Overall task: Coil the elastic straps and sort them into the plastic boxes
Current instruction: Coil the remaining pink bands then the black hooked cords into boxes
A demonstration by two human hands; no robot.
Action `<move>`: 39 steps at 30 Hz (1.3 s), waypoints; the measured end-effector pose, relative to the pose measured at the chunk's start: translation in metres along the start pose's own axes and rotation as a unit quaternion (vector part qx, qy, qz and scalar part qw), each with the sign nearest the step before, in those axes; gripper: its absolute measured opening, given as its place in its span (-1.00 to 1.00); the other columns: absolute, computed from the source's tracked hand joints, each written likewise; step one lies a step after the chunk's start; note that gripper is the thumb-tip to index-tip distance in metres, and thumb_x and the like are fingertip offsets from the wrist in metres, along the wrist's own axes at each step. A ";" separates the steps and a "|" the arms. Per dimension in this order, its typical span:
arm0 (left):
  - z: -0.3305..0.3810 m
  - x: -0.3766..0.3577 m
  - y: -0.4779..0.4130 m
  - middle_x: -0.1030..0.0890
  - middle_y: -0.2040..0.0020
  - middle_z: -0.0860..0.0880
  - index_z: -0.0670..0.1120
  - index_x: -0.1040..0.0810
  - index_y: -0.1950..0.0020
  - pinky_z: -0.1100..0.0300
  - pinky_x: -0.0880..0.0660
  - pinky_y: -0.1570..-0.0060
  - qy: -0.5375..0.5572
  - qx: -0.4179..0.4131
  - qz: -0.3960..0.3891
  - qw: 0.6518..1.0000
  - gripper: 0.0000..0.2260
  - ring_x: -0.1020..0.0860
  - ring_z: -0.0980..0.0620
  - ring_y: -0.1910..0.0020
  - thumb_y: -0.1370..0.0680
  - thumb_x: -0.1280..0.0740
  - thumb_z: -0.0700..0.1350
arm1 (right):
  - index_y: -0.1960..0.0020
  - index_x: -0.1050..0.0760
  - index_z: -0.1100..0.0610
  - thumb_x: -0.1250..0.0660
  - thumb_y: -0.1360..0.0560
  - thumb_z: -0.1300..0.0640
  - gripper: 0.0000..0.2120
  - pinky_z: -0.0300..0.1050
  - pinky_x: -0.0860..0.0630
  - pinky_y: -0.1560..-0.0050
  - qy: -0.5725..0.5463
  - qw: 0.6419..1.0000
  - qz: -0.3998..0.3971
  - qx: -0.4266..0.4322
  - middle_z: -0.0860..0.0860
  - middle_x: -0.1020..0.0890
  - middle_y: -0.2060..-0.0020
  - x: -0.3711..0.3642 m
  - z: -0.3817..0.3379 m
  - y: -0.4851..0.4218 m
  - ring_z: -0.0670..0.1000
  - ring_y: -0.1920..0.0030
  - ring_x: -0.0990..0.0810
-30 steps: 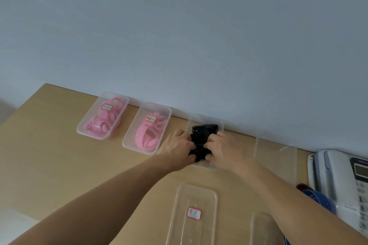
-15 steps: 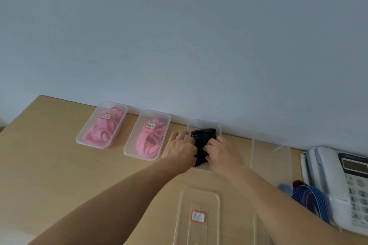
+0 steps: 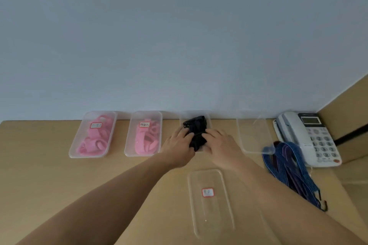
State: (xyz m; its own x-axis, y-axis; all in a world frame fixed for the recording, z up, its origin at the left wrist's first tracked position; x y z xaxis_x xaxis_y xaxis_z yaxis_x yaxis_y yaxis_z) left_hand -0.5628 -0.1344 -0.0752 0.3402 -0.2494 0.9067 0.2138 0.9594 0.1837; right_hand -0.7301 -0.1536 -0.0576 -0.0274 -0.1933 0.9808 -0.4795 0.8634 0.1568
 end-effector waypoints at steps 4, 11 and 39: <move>0.001 -0.001 0.024 -0.35 -0.46 -0.04 -0.07 -0.37 -0.48 0.01 -0.24 -0.45 0.052 -0.004 0.049 0.997 -0.53 -0.20 -0.06 -0.48 -0.56 -0.25 -0.08 | -0.44 -0.36 0.08 -0.22 -0.58 0.03 -0.56 -0.04 -0.41 -0.24 -0.052 0.995 0.069 -0.055 -0.02 -0.40 -0.39 -0.001 -0.012 0.036 0.07 -0.33 -0.37; -0.003 -0.012 0.048 -0.56 -0.13 -0.04 -0.06 -0.62 -0.14 0.22 -0.39 0.02 0.130 0.046 0.033 0.990 -0.78 -0.55 -0.02 -0.06 -0.54 -0.28 -0.10 | -0.26 -0.38 0.10 -0.26 -0.48 -0.24 -0.48 -0.06 -0.45 0.04 -0.080 0.966 -0.007 -0.245 0.02 -0.47 -0.14 -0.034 -0.032 0.084 0.07 -0.13 -0.44; 0.002 0.005 0.060 -0.69 0.01 -0.22 -0.28 -0.56 -0.06 0.26 -0.38 0.45 0.240 0.146 -0.201 0.938 -0.72 -0.60 -0.08 0.28 -0.60 -0.19 -0.08 | -0.09 -0.40 0.11 -0.45 -0.42 0.13 -0.68 -0.10 -0.49 0.21 -0.451 0.833 0.043 -0.318 0.03 -0.59 0.13 -0.003 -0.022 0.069 0.01 0.23 -0.59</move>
State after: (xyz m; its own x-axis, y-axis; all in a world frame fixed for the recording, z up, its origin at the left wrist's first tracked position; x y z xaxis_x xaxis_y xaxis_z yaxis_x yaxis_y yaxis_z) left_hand -0.5496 -0.0776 -0.0586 0.6737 -0.5625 0.4792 0.1770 0.7524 0.6344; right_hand -0.7438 -0.0830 -0.0473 -0.8230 -0.1415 0.5502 0.1119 0.9091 0.4012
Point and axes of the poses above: each hand's wrist, its own y-axis away from the middle knuckle, its own x-axis out of the back of the hand, z = x × y, the point moved 2 cm from there along -y, towards the middle knuckle
